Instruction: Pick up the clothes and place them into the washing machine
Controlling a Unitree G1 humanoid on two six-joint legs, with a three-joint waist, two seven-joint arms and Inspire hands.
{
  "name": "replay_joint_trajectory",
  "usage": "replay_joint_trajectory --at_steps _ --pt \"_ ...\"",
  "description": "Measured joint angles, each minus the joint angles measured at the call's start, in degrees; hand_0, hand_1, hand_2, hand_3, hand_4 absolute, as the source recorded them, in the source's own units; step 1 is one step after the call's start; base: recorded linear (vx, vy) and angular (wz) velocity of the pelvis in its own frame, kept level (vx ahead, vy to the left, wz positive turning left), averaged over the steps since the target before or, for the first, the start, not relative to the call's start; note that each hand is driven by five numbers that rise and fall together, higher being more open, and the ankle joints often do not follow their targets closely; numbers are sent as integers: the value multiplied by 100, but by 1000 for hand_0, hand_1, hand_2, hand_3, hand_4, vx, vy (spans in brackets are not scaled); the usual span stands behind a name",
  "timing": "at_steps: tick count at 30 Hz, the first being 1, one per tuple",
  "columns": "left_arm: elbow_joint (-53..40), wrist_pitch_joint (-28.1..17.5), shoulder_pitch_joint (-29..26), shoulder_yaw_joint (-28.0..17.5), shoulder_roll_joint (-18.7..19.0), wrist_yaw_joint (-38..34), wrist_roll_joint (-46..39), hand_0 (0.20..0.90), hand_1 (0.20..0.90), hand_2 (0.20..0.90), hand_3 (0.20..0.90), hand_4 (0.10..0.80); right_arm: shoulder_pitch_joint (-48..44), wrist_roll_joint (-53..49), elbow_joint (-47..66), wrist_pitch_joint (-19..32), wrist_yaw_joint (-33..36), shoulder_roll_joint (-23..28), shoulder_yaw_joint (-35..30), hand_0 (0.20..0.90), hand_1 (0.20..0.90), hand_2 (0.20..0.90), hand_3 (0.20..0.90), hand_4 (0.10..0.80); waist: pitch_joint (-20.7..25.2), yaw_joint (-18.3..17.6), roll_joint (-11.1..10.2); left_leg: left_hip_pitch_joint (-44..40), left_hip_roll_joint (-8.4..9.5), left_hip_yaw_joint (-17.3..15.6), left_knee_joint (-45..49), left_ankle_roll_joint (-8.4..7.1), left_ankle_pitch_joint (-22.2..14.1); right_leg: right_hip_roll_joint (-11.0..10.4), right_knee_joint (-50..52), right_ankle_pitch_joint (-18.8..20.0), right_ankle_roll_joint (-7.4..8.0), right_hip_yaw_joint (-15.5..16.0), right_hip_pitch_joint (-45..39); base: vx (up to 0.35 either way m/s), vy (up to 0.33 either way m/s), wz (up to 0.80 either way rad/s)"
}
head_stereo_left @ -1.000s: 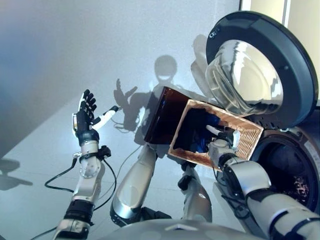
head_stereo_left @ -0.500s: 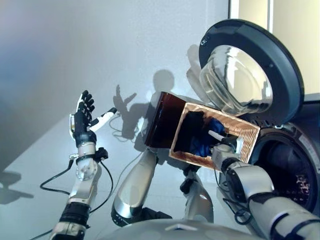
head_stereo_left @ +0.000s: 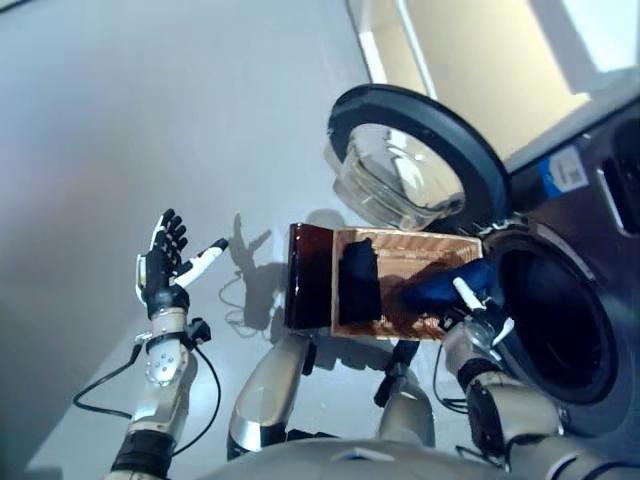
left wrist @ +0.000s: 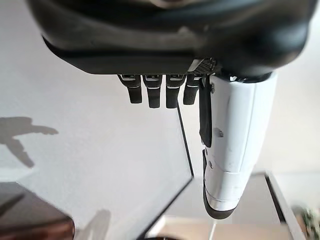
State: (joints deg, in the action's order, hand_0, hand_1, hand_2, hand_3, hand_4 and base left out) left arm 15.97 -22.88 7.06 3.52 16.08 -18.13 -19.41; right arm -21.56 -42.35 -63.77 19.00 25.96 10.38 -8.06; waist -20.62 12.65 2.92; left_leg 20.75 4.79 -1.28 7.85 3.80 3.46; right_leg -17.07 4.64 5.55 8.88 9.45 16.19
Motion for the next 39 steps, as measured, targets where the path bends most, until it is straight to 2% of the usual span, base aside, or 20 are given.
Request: replay_joint_trajectory --at_steps 2,4,6,11,17,29,31,35,39 --pt "31 -15 12 63 -137 88 -113 900 900 900 900 800 100 -472 266 96 -124 -160 -121 200 200 200 200 300 96 -110 171 -46 -20 -57 -61 5 -5 8 -6 8 7 -39 7 -15 62 -20" --pt "96 -19 55 205 -195 171 -260 900 900 900 900 800 152 -941 457 486 -224 -282 -232 200 200 200 200 300 152 -145 297 -93 -27 -111 -89 8 -4 15 -26 30 -10 -99 19 -3 30 -17" --pt "117 -21 123 309 -224 225 -293 900 900 900 900 800 169 -1249 642 605 -257 -429 -280 200 200 200 200 300 200 -207 383 -132 -27 -155 -105 11 -3 8 -27 32 -11 -123 13 -4 32 -12" --pt "146 -27 179 652 -237 340 -383 900 900 900 900 800 113 -1672 915 1086 -368 -573 -499 200 200 200 200 300 217 -279 634 -137 -17 -205 -137 14 -7 -14 -22 31 -11 -157 43 -1 59 -2" --pt "152 -29 289 709 -274 391 -406 900 900 900 900 800 42 -1794 1130 1481 -197 -647 -776 200 200 200 200 300 208 -380 938 -141 16 -325 -232 67 20 -55 0 36 -4 -264 155 8 48 -7" --pt "151 -118 337 888 -276 401 -410 900 900 900 900 800 -253 -1749 1132 1735 635 -392 -1291 200 200 200 200 300 257 -395 1195 -199 29 -479 -417 142 83 -64 -96 96 87 -403 243 37 15 -6" --pt "146 -133 371 889 -275 409 -409 900 900 900 900 800 -376 -1593 1121 1730 813 -263 -1448 200 200 200 200 300 284 -396 1234 -251 32 -484 -502 110 67 -67 -103 95 89 -410 240 58 -40 -5" --pt "145 -158 428 885 -269 427 -403 900 900 900 900 800 -767 -1312 1100 1685 1213 389 -1750 200 200 200 200 300 371 -372 1380 -247 65 -494 -618 111 123 -85 -198 115 111 -412 264 32 -44 -1" --pt "114 -201 454 882 -211 425 -375 900 900 900 900 800 -1554 -1092 706 1579 1437 1663 -1789 200 200 200 200 300 400 -235 1537 -218 113 -491 -708 173 190 -126 -292 222 189 -434 326 5 4 -5"
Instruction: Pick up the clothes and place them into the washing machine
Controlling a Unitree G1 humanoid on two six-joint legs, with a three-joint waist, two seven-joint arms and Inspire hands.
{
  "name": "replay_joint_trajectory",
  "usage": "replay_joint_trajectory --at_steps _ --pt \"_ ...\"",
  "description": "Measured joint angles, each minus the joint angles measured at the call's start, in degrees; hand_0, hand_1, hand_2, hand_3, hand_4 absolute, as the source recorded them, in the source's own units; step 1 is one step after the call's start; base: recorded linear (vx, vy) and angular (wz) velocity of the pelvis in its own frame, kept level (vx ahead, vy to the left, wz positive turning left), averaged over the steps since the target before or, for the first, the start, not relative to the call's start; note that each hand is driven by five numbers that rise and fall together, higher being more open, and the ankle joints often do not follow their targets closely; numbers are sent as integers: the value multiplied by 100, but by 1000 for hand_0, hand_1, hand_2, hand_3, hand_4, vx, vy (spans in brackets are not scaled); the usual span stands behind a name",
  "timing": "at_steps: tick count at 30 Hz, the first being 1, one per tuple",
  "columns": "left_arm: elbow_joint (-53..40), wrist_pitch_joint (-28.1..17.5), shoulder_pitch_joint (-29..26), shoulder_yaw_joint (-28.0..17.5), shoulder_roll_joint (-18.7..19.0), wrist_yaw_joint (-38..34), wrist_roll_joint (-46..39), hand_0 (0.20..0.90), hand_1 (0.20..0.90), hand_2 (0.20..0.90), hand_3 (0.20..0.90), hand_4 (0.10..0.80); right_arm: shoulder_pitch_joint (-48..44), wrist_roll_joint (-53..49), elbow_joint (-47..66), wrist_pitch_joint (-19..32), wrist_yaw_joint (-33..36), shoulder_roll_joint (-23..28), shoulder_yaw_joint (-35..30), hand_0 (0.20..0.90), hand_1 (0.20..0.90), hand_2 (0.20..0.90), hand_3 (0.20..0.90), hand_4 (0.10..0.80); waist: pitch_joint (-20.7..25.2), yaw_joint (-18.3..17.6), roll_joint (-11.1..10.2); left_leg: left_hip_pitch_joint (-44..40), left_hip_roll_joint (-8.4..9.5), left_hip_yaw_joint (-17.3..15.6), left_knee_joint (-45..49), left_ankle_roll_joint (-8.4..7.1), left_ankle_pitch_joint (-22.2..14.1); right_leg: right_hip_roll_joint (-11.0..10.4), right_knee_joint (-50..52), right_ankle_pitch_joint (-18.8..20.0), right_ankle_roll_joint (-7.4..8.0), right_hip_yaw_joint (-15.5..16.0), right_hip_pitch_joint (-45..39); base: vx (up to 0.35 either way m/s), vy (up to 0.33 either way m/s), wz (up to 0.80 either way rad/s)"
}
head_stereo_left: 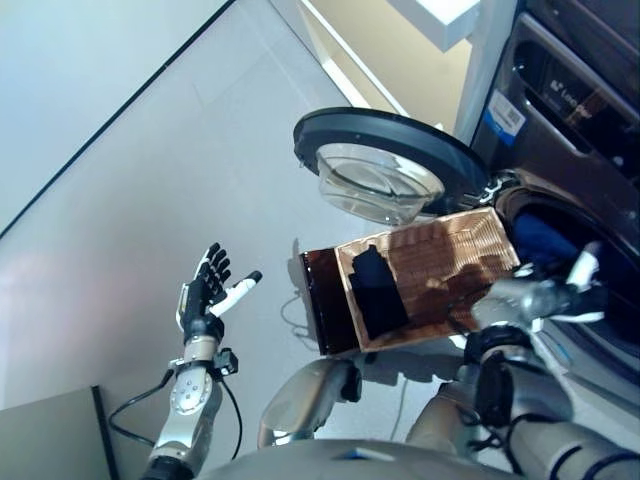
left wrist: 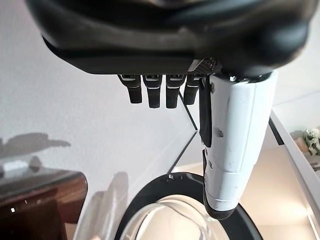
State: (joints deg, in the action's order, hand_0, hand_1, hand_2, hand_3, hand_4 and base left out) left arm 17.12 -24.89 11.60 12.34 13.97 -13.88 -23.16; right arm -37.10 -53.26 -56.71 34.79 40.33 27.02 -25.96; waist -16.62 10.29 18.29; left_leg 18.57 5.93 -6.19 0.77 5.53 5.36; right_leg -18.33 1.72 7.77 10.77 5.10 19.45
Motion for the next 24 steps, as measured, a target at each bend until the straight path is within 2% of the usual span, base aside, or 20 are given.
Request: replay_joint_trajectory --at_steps 1,2,5,10,19,24 --pt "-23 -12 4 -6 14 -18 4 900 900 900 900 800 -158 75 -93 -12 -2 273 66 310 310 310 310 378 3 23 19 -4 0 5 -19 -1 1 -2 -12 10 17 -9 3 35 5 -8" --pt "-64 -14 5 -7 72 -29 26 900 900 900 900 800 -290 229 -461 -115 -49 543 183 900 900 900 900 800 2 22 27 -3 -2 13 -30 0 2 1 -12 18 35 -16 19 -1 7 -5" --pt "-105 -20 -53 -23 210 -88 35 900 900 900 900 800 -580 199 -946 -455 -86 784 434 900 900 900 900 800 3 20 53 1 6 -23 -101 12 21 9 -8 30 48 -128 120 -3 21 -13" --pt "-154 -30 -179 -31 205 -111 32 900 900 900 900 800 -732 201 -946 -729 -391 790 598 900 900 900 900 800 15 21 117 -1 6 -127 -177 6 25 26 -12 44 51 -256 214 33 15 -12" --pt "-157 -36 -198 -98 135 -111 19 900 900 900 900 800 -727 195 -947 -732 -474 744 547 900 900 900 900 800 19 12 121 -10 -5 -104 -187 7 28 44 -19 45 54 -257 198 3 0 0" --pt "-156 -42 -201 -103 4 -104 1 900 900 900 900 800 -679 193 -946 -733 -634 482 575 900 900 900 900 800 7 -9 106 -27 -24 -66 -126 6 30 66 0 45 54 -223 137 -12 -11 3"
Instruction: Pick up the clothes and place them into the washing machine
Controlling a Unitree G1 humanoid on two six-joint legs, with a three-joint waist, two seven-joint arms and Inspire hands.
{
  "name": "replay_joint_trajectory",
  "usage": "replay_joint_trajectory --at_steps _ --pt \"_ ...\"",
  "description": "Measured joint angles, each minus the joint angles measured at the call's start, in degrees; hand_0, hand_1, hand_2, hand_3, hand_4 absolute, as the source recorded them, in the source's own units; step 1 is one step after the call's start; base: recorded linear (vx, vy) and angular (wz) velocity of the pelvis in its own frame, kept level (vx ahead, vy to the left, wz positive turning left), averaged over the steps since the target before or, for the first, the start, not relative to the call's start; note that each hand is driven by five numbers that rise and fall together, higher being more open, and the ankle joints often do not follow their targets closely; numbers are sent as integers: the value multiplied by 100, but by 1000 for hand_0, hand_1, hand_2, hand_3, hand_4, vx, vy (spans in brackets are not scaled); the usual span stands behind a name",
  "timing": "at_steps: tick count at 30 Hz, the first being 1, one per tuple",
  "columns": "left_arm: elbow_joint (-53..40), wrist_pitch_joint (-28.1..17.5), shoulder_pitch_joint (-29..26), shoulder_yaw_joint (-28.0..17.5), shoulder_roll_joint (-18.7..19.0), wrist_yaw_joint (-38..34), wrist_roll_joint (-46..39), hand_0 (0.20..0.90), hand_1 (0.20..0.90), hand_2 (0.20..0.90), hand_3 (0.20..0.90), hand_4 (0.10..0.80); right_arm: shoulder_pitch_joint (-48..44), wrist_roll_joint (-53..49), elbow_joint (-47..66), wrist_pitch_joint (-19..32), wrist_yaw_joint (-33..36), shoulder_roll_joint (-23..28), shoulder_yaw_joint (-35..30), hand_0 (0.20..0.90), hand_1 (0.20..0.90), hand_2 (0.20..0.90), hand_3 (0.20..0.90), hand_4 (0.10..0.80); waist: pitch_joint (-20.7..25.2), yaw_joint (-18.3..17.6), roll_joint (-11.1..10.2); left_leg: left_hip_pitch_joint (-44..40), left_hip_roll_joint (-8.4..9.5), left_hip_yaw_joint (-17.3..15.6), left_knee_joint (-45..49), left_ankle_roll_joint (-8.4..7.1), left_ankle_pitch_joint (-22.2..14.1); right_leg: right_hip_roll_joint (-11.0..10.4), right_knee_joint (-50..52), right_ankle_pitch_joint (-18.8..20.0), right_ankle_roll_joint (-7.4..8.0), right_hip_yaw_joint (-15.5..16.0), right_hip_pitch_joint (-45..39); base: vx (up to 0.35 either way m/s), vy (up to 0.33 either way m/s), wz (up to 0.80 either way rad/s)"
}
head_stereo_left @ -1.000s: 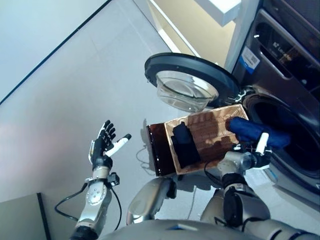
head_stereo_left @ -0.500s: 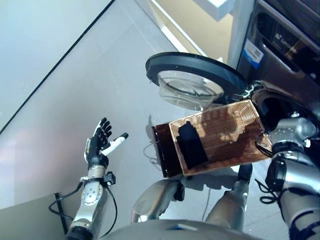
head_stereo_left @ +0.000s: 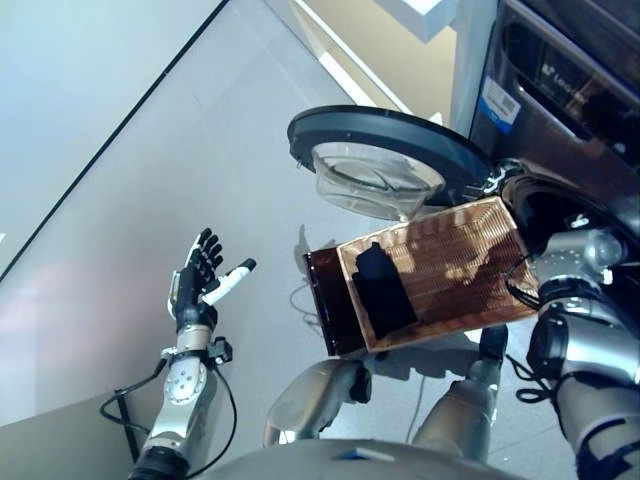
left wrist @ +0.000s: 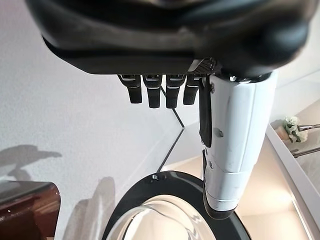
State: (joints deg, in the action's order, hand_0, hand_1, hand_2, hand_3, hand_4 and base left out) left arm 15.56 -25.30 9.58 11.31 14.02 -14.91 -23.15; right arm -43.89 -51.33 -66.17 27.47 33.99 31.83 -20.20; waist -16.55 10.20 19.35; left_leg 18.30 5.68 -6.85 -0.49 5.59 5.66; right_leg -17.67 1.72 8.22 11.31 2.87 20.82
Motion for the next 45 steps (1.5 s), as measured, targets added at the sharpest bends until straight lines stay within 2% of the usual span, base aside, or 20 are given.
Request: replay_joint_trajectory --at_steps 2,5,7,10,16,22,26,29,31,38,45 --pt "-5 -4 -11 -1 -65 -1 -4 900 900 900 900 800 280 93 -44 -10 -122 -141 307 900 900 900 900 800 -16 -18 -79 -11 -24 87 36 -7 -1 18 45 -5 -3 60 -33 -29 -26 9" --pt "-2 -8 -5 -6 -67 4 -3 900 900 900 900 800 568 139 -139 -229 -286 -659 565 900 900 900 900 800 -48 -24 -292 -18 -93 104 49 -48 18 82 111 -26 -37 80 -28 -55 -28 2" --pt "1 -5 16 -7 -73 9 -5 900 900 900 900 800 755 136 -170 -380 -392 -1088 634 900 900 900 900 800 -69 -34 -480 -22 -117 114 54 -71 22 106 123 -53 -79 95 -29 -52 -48 0" --pt "8 -1 17 -20 -81 54 -4 900 900 900 900 800 1159 354 -214 -485 -537 -1746 1067 900 900 900 900 800 -163 -30 -764 -20 -133 131 164 -125 -13 111 223 -86 -126 109 -40 -28 -47 1" --pt "15 9 14 -391 -95 105 1 900 900 900 900 800 1780 1057 111 -763 -711 -2264 2058 900 900 900 900 800 -324 -45 -1117 23 -163 241 330 -152 -32 129 404 -141 -207 195 -59 -53 -36 7" --pt "18 52 10 -667 -93 105 29 900 900 900 900 800 1960 1682 242 -1004 -1041 -2384 2856 900 900 900 900 800 -437 -17 -1466 137 -210 457 576 -200 -65 168 507 -225 -251 347 -141 -43 -37 16" --pt "15 144 -14 -684 -92 120 47 900 900 900 900 800 1916 2009 168 -1220 -1312 -2396 3426 900 900 900 900 800 -457 21 -1625 336 -213 652 745 -210 -65 174 549 -246 -286 520 -144 -23 -45 27" --pt "13 178 -31 -711 -97 121 79 900 900 900 900 800 1880 2054 112 -1278 -1380 -2530 3433 900 900 900 900 800 -501 181 -1730 362 -222 721 777 -215 -65 188 602 -272 -324 589 -149 -20 -57 15" --pt "4 231 -73 -886 -87 113 150 900 900 900 900 800 1817 2064 89 -1274 -1418 -2640 3550 900 900 900 900 800 -539 219 -1827 463 -241 825 846 -231 -60 235 624 -314 -380 656 -139 -20 -31 23" --pt "-213 271 -368 -1174 -66 -15 292 900 900 900 900 800 1621 2048 -258 -1287 -1415 -2783 3643 900 900 900 900 800 -689 497 -2099 657 -292 1073 952 -289 -67 279 771 -489 -422 901 -113 41 -34 22" --pt "-401 270 -480 -1189 -60 -172 372 900 900 900 900 800 1195 1920 -344 -1265 -1401 -2775 3651 900 900 900 900 800 -813 577 -2150 924 -282 1103 1059 -297 -71 283 855 -531 -488 915 87 2 16 7"
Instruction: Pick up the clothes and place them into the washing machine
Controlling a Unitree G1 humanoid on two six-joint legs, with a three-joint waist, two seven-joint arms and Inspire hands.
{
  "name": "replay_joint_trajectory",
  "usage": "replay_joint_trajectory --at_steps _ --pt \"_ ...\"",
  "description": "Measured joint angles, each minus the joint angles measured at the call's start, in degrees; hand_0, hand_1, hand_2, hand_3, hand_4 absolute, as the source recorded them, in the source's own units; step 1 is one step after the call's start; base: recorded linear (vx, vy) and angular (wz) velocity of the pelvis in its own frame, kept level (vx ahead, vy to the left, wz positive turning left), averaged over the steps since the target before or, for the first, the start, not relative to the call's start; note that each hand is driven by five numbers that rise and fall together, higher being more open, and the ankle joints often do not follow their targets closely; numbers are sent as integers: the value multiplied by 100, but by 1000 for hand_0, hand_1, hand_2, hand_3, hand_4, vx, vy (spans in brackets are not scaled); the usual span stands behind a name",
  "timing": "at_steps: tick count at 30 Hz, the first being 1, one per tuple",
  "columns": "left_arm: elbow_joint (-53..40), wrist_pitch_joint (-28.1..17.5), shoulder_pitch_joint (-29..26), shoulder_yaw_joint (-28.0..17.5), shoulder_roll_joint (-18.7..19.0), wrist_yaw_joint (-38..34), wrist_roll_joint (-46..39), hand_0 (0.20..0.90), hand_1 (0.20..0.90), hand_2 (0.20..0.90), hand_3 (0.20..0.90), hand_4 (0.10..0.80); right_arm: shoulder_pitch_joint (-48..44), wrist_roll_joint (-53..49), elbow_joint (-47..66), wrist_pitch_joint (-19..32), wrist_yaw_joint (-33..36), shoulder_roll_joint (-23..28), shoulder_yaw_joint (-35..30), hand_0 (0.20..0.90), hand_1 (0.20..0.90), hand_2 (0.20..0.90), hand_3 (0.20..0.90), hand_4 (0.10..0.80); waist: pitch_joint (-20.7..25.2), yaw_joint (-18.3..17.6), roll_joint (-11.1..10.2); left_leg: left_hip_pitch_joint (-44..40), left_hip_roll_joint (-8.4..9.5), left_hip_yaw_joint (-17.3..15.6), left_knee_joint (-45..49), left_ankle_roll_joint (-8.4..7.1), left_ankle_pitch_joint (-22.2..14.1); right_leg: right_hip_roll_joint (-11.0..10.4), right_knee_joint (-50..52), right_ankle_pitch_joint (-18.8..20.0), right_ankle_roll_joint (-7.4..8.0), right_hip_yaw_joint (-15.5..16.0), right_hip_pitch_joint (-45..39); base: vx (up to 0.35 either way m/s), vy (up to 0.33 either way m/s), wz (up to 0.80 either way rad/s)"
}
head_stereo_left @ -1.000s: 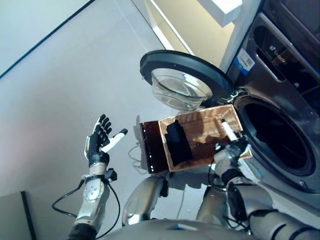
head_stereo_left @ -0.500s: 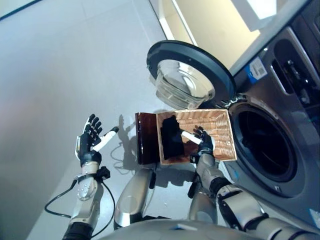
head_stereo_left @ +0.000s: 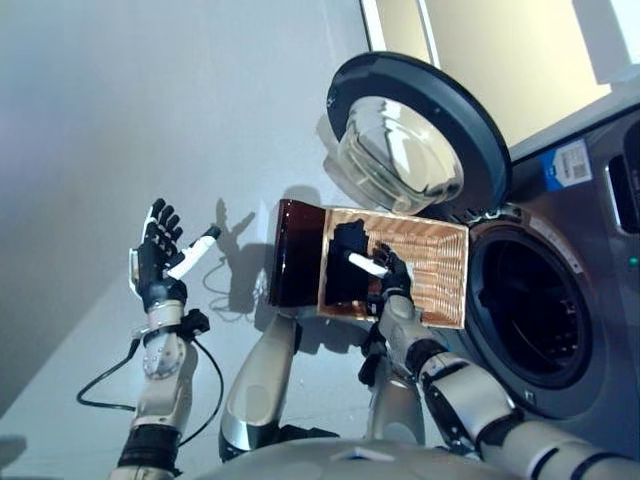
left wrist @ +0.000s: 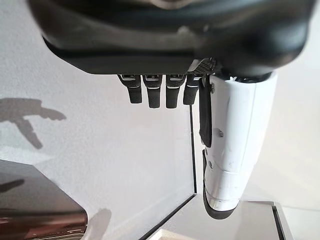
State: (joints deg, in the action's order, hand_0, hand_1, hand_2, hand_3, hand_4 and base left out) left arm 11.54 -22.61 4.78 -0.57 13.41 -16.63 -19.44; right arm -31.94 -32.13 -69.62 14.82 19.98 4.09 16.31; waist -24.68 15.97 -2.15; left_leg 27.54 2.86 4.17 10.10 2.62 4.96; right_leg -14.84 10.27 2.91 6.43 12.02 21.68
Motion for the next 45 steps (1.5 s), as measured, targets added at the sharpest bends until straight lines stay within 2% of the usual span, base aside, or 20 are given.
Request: replay_joint_trajectory --at_steps 8,17,23,30,45 --pt "-219 -9 -299 39 -9 -205 6 900 900 900 900 800 -511 -116 10 12 59 4 -2 900 900 900 900 800 -318 107 32 213 -5 40 123 -32 -54 8 35 -40 -14 99 111 39 16 6" --pt "-219 -20 -457 87 -15 -339 14 900 900 900 900 800 -757 -226 -390 7 153 8 -9 900 900 900 900 800 -324 230 31 300 -6 165 135 -59 -81 6 33 -108 -22 241 115 43 -3 7" --pt "-148 -20 -465 128 -5 -470 185 900 900 900 900 800 -860 -225 -432 8 206 6 -104 900 900 900 900 800 -325 238 31 305 -5 185 134 -65 -86 4 29 -120 -35 267 111 42 14 2" --pt "653 77 -439 173 -1 -477 336 900 900 900 900 800 -928 -222 -571 5 283 -13 -125 900 900 900 900 800 -324 258 32 292 -5 180 138 -66 -86 4 4 -118 -36 267 89 10 3 0" --pt "622 97 -368 171 0 -468 420 900 900 900 900 800 -934 -208 -678 1 283 1 -125 900 900 900 900 800 -320 483 37 308 11 242 131 -68 -86 4 3 -120 -33 309 74 3 -4 1"
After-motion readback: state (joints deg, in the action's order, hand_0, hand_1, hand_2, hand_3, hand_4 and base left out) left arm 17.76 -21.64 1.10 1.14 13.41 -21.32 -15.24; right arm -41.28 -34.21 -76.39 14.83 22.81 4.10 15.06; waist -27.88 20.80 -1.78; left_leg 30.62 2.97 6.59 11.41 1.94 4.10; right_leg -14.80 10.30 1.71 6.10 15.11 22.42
